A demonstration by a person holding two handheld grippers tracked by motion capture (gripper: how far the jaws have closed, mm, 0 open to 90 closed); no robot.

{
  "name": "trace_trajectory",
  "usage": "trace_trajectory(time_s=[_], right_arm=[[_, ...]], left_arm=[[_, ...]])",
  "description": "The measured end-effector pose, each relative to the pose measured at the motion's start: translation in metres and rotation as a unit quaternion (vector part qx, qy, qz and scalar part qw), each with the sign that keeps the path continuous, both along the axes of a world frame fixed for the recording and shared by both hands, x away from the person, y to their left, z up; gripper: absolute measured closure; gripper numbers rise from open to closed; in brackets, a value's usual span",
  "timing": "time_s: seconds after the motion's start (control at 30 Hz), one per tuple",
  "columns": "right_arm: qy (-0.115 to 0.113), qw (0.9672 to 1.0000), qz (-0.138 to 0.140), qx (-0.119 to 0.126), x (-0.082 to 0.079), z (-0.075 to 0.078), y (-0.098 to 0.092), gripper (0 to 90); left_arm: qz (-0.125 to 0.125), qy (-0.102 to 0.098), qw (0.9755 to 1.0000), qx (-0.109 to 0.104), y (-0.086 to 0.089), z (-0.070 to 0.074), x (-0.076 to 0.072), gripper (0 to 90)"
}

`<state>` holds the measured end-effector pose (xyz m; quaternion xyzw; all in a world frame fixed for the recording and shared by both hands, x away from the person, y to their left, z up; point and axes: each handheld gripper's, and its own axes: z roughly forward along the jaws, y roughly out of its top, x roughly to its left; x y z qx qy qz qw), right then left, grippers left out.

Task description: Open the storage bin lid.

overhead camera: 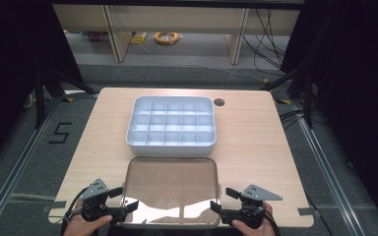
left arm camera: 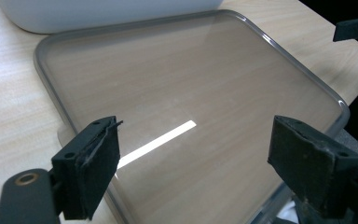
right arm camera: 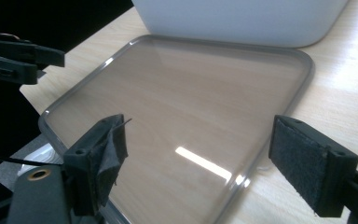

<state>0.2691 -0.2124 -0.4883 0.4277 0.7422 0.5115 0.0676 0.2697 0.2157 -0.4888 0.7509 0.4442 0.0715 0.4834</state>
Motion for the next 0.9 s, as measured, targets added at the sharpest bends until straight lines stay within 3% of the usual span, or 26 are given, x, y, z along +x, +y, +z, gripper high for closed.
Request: trace_trajectory(time_s=[0.03,0.07,0.1,0.13,0.17,0.2,0.27,0.37,0.4,0.43,0.53,0.57,0.7,0.77,0.83,0.87,0.9], right_arm=[[0.001,0.9999,-0.009,-0.008,-0.002,0.001,0.000,20.7],[-0.013,0.9998,-0.009,-0.012,-0.002,0.000,-0.002,20.8],[0.008,0.9997,-0.022,-0.005,-0.005,0.000,0.001,20.8],[-0.009,0.9998,-0.010,-0.011,-0.006,0.000,-0.002,20.9],[0.009,0.9998,-0.015,-0.004,-0.010,0.000,-0.001,21.0],[0.011,0.9998,-0.018,-0.003,-0.012,0.000,0.000,21.0],[-0.007,0.9999,-0.006,-0.013,-0.014,-0.001,-0.001,21.1],[0.003,0.9999,-0.012,0.000,-0.021,-0.001,-0.001,21.0],[-0.007,0.9999,-0.011,-0.012,-0.020,-0.003,-0.002,20.8],[0.009,0.9998,-0.013,-0.007,-0.024,-0.002,-0.002,20.8],[-0.008,0.9999,-0.007,-0.013,-0.023,-0.003,-0.004,20.8],[0.008,0.9999,-0.013,-0.001,-0.025,-0.002,-0.001,20.8],[-0.002,0.9999,-0.012,-0.010,-0.023,-0.004,-0.002,20.9],[0.010,0.9998,-0.014,-0.004,-0.024,-0.002,-0.003,21.1],[-0.002,0.9999,-0.013,-0.010,-0.020,-0.004,-0.004,21.1],[0.017,0.9998,-0.013,0.001,-0.023,-0.002,-0.004,21.2],[0.009,0.9999,-0.010,-0.005,-0.020,-0.003,-0.006,21.2]], left_arm=[[0.002,0.000,1.0000,-0.002,-0.001,0.000,-0.002,16.2],[-0.003,0.000,1.0000,-0.001,0.000,0.000,-0.004,16.2],[-0.005,-0.001,1.0000,0.001,-0.001,0.000,-0.006,16.1],[-0.009,-0.002,1.0000,0.002,0.000,0.000,-0.007,16.1],[-0.003,0.001,1.0000,-0.003,-0.001,0.000,-0.009,16.0],[-0.008,-0.003,1.0000,-0.001,-0.001,0.000,-0.010,16.0],[-0.007,-0.003,1.0000,0.000,-0.001,-0.001,-0.012,16.0],[-0.006,-0.002,1.0000,0.001,0.000,-0.001,-0.015,16.0],[-0.007,-0.001,1.0000,0.000,0.000,-0.001,-0.015,16.0],[-0.006,-0.001,1.0000,-0.002,0.000,-0.001,-0.016,16.0],[-0.009,-0.001,1.0000,0.002,0.001,-0.001,-0.016,16.0],[-0.005,0.004,1.0000,-0.001,0.000,-0.001,-0.017,16.0],[-0.001,0.005,1.0000,-0.001,0.000,-0.002,-0.016,16.0],[-0.003,0.008,1.0000,-0.001,0.001,-0.002,-0.016,16.0],[-0.008,0.006,0.9999,-0.002,0.001,-0.002,-0.015,16.0],[-0.005,0.009,0.9999,-0.001,0.001,-0.002,-0.014,16.0],[-0.005,0.014,0.9999,-0.002,0.002,-0.003,-0.014,16.0]])
